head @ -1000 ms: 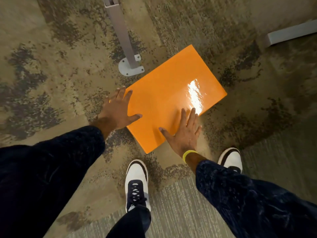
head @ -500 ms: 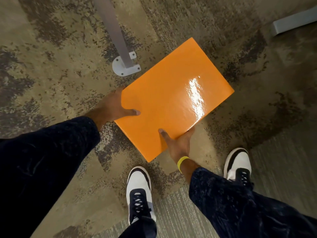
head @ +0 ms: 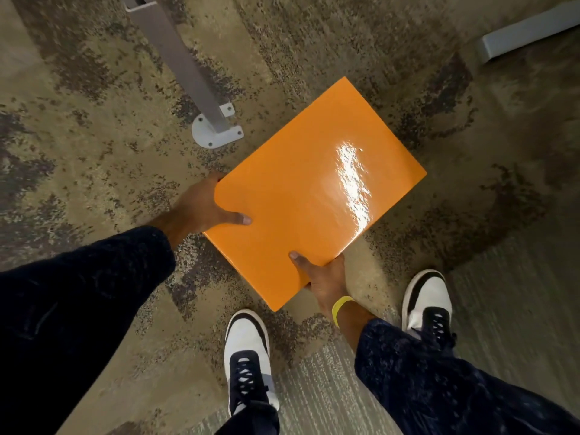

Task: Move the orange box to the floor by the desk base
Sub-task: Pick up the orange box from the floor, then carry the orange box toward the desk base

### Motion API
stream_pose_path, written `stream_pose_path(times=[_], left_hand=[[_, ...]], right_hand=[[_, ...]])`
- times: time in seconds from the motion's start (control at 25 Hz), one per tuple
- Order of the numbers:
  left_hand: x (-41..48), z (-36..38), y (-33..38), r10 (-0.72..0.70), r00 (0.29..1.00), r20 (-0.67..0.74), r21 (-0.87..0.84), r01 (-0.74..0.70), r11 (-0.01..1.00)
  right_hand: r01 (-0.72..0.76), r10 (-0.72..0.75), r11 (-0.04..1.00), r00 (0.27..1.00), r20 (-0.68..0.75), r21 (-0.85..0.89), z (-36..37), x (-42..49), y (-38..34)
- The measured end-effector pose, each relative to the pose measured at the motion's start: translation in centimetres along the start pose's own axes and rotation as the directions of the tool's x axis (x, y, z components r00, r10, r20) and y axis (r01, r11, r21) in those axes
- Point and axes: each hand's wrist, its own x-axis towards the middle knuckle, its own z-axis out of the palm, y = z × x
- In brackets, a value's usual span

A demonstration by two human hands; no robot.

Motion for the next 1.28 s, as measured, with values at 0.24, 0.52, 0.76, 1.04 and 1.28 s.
stream_pose_path(times=[0.24,0.52,0.76,1.04,1.28], left_hand=[[-1.9,2.2,7.1,0.063,0.997,0.047,-0.076,-0.059,0.995],[-5.1,6.4,18.5,0.122,0.989,0.089,-0.136,-0.11,0.985],[-6.5,9.6,25.6,0.121,0.983,0.137,-0.094,-0.108,0.99],[-2.8,14.7,33.6,0.043,0.995,0.094,-0.043,-0.039,0.998],[2.2,18.0,41.1,0.096,0.995,0.04,-0.102,-0.092,0.991]], right_hand=[[0.036,-0.038,0.999,0.999,-0.033,-0.039,-6.2,-3.0,-3.7],[0.041,-0.044,0.998,0.998,-0.055,-0.057,-17.0,-8.0,-9.8],[-0.075,0.071,0.997,0.993,-0.094,-0.037,-24.1,-9.7,-13.9],[-0.108,0.104,0.986,0.994,-0.036,-0.127,-32.4,-4.8,-20.0],[-0.064,0.061,0.975,0.998,-0.022,-0.212,-38.0,0.4,-26.7]])
